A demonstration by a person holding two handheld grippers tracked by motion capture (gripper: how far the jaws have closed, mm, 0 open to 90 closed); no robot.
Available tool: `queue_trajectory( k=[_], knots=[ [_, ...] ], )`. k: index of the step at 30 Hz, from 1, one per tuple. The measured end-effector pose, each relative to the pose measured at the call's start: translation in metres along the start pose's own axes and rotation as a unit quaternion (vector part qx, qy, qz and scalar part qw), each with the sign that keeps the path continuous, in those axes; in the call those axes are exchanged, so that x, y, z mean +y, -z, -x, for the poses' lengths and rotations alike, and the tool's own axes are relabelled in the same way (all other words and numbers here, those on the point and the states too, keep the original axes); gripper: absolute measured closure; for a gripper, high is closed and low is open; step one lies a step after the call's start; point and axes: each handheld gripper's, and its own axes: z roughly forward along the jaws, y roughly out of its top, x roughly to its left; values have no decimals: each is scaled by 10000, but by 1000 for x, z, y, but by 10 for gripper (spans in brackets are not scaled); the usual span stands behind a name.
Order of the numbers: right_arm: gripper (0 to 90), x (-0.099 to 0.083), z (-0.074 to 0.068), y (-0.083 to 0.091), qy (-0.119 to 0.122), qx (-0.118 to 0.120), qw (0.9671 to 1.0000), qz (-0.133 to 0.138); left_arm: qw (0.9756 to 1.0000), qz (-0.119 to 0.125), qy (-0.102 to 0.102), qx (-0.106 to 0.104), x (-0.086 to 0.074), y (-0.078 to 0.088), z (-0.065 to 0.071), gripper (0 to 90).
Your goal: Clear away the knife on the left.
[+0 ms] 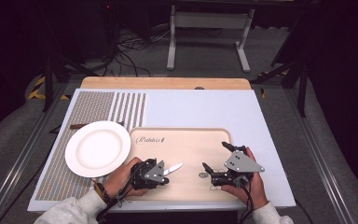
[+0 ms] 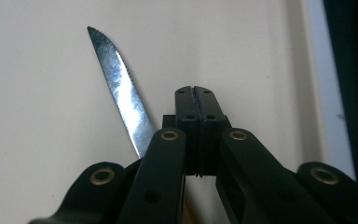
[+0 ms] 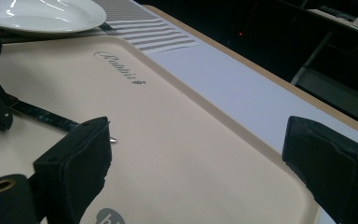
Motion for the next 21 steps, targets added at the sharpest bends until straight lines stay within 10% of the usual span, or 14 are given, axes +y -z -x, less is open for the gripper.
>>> queue_trajectory(
  k=[21],
  knots=[
    [89,-1,-2,-2,56,47,9999,-82,9978,-376,331,431,-19,16,-8,900]
  ],
)
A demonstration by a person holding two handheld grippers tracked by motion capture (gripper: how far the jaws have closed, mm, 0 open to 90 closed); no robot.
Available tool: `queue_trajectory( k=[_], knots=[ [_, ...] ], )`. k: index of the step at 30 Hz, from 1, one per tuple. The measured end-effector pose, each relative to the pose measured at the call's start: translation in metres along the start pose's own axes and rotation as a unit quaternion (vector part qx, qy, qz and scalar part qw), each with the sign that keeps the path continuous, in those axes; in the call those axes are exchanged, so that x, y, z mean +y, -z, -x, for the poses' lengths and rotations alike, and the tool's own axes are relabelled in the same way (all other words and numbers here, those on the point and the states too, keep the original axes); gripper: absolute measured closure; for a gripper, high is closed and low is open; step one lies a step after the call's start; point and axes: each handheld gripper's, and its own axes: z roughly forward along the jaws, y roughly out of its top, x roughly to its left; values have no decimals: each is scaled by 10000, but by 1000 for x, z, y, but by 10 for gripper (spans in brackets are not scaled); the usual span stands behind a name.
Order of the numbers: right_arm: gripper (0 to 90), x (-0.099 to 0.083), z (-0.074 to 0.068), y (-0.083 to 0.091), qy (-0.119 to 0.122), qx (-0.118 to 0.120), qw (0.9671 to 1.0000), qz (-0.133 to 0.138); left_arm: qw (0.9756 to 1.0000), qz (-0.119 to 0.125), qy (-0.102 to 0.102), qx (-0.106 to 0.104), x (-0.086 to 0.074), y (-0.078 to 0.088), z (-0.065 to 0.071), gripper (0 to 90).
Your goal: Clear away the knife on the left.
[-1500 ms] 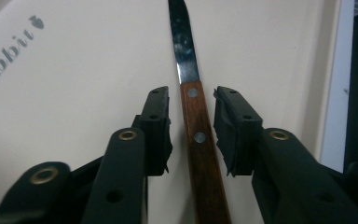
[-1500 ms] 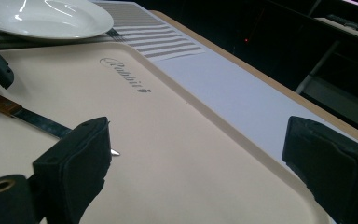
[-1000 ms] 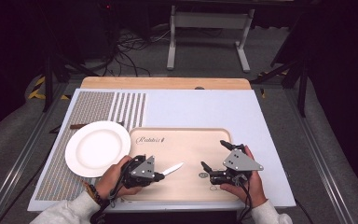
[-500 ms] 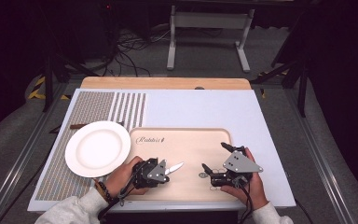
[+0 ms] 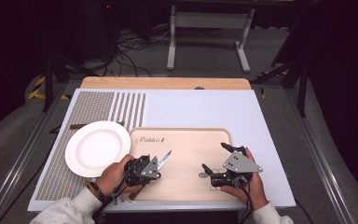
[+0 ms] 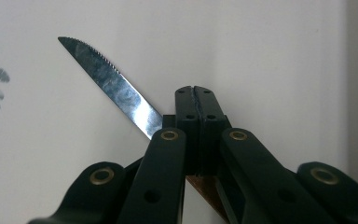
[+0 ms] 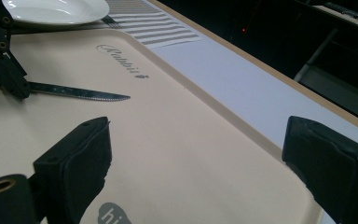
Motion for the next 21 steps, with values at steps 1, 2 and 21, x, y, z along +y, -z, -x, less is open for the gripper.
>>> queue_trajectory(
  k=[1,2,21],
  knots=[
    [89,0,0,0,13,0,10000,-14,9999,-16,81,57,-5,2,-1,900],
    [89,0,0,0,13,0,10000,-14,9999,-16,81,57,-5,2,-1,900],
    [88,0,-2,-2,6,26,10000,-56,9983,-107,507,266,-36,19,-7,900]
  ],
)
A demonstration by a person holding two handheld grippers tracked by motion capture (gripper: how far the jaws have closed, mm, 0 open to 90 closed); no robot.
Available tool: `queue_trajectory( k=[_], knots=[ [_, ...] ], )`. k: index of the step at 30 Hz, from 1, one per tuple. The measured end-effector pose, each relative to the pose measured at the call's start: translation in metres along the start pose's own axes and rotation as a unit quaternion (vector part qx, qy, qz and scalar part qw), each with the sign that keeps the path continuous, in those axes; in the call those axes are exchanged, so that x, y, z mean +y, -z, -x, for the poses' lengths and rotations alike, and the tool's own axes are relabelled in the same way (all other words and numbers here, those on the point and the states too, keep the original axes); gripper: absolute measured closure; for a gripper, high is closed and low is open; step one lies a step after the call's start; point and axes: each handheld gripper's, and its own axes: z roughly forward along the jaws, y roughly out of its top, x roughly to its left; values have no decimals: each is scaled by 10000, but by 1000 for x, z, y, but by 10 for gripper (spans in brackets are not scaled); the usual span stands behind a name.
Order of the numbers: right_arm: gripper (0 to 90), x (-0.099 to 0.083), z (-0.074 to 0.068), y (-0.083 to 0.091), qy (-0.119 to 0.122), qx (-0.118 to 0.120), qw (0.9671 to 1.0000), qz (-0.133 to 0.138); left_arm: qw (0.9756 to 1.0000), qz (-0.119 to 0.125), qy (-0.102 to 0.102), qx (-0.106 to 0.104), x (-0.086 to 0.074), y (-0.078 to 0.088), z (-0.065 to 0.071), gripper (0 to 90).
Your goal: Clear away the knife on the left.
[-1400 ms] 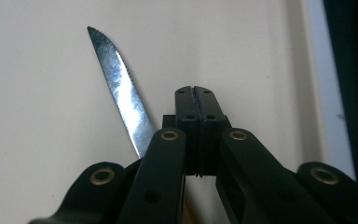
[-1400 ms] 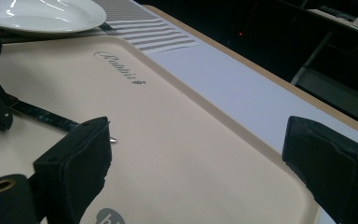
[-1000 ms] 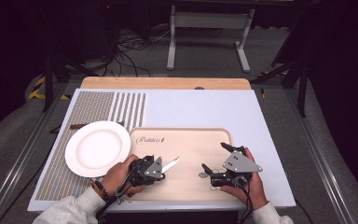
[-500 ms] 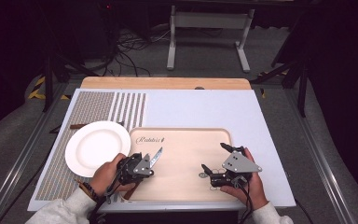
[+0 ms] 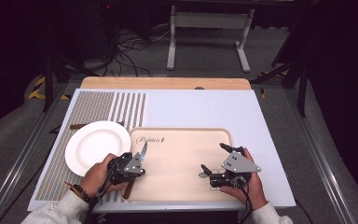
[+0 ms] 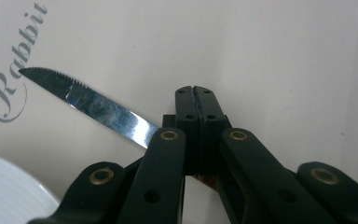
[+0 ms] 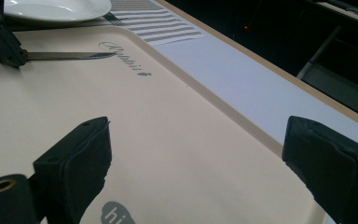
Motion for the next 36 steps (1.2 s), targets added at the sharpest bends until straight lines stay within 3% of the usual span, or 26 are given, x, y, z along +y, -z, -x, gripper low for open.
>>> queue_trajectory(
  k=[19,28,36],
  knots=[
    [87,0,0,0,-16,21,10000,10,9998,24,189,79,-17,9,-2,900],
    [93,-1,1,1,-44,12,10000,37,9996,185,163,145,-17,15,-3,900],
    [90,-1,1,2,-63,5,10000,74,9983,482,142,287,-18,25,-7,896]
  ],
)
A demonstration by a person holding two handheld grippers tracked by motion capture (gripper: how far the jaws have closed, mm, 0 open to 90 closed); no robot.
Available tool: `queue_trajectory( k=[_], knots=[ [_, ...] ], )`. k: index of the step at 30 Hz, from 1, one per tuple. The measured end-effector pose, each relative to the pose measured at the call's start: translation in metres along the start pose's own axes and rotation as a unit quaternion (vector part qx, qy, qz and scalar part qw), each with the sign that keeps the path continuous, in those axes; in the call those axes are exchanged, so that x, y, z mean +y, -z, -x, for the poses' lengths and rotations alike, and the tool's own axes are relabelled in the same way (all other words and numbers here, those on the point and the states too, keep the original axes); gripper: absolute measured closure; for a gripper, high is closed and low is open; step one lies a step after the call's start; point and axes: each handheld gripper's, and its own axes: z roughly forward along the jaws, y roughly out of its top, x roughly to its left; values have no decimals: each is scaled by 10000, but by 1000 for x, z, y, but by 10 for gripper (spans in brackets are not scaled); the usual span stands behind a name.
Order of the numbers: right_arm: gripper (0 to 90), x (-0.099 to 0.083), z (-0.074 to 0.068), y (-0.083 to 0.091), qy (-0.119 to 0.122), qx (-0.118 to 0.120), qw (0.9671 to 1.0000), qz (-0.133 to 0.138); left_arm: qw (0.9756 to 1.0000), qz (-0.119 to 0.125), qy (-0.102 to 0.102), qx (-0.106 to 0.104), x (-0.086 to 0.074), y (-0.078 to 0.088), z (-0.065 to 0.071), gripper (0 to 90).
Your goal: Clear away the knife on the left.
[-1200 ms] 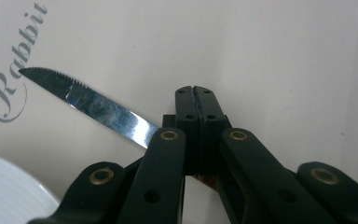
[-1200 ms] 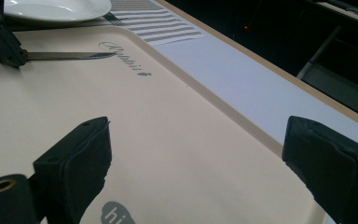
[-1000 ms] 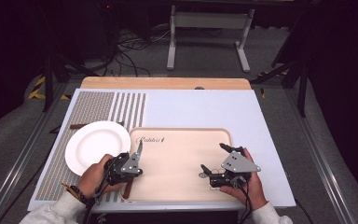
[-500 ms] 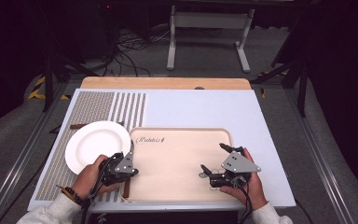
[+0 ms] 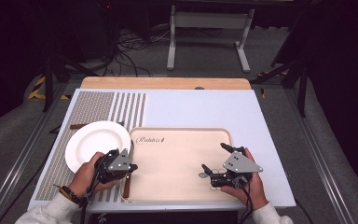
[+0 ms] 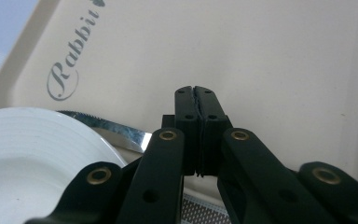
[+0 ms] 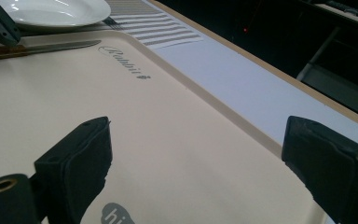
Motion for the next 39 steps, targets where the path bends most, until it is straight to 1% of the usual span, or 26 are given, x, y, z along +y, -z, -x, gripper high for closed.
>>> queue_trajectory(
  k=[3,4,5,7,11,12,13,14,16,18,20,22,24,26,27,29,32,34,35,39],
  knots=[
    [89,0,0,0,-5,-9,10000,6,10000,53,8,44,0,4,-1,895],
    [89,0,0,0,-5,-9,10000,6,9999,79,47,41,-1,6,-2,895],
    [90,0,0,0,0,-8,10000,0,9999,119,18,67,0,7,-3,895],
    [91,0,0,0,-2,-2,10000,3,9998,169,28,110,-1,10,-5,892],
    [93,-1,-1,-1,10,7,10000,-11,9994,273,73,188,-2,15,-7,889],
    [94,-1,-1,-1,16,10,10000,-12,9994,278,116,183,-2,16,-7,889],
    [94,-1,-1,-1,14,10,10000,-10,9993,298,89,206,-2,17,-8,888],
    [94,-1,-1,-1,6,13,10000,-5,9991,339,92,235,-2,17,-9,887],
    [95,-1,-1,-1,4,14,10000,-2,9991,358,113,221,-3,18,-10,886],
    [95,-1,-1,-1,-4,15,10000,3,9988,386,115,281,-3,20,-11,883],
    [95,-1,-1,-1,-15,14,10000,5,9986,441,125,281,-4,22,-11,876],
    [95,-1,-1,-1,-17,15,10000,-1,9981,485,159,335,-4,24,-12,876],
    [95,-1,-1,-2,-19,26,10000,-6,9976,571,145,354,-5,26,-13,875],
    [95,-1,-1,-2,-23,32,10000,-6,9973,602,138,387,-5,27,-14,872],
    [95,-1,-1,-2,-23,32,10000,-6,9971,627,179,382,-5,28,-15,872],
    [96,-2,-1,-2,-33,32,10000,-9,9968,658,200,415,-6,29,-16,868],
    [96,-2,-1,-2,-32,19,10000,-14,9961,722,191,463,-6,30,-18,863],
    [96,-3,-1,-1,-38,13,10000,-20,9958,763,213,451,-6,31,-19,858],
    [96,-3,-1,-1,-39,12,10000,-19,9954,798,162,498,-6,32,-19,854],
    [96,-3,0,0,-44,4,10000,-26,9945,871,198,541,-6,35,-21,837]
  ],
)
